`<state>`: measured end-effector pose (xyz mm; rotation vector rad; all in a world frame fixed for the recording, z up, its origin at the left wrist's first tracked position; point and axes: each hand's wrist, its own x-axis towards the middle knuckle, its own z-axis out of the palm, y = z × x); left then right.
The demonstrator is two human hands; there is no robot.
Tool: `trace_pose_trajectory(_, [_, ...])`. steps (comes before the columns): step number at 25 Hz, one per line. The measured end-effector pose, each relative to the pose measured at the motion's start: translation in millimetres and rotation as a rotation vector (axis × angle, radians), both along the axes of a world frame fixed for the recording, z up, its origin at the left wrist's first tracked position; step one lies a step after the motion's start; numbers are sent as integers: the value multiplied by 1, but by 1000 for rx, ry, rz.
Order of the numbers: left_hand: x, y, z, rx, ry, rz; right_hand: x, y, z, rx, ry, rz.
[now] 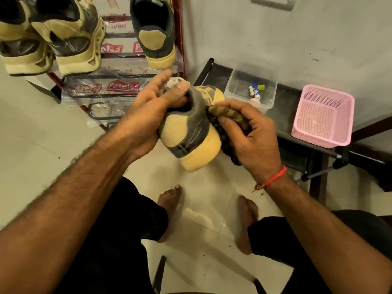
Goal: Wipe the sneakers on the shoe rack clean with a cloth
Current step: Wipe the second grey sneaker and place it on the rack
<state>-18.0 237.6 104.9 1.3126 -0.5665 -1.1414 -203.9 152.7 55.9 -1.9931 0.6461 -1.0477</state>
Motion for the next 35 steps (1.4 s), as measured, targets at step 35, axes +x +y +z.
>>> trace_pose_trajectory(35, [-16,14,-2,144,-95,-198,-18,-24,-14,-99,210,33])
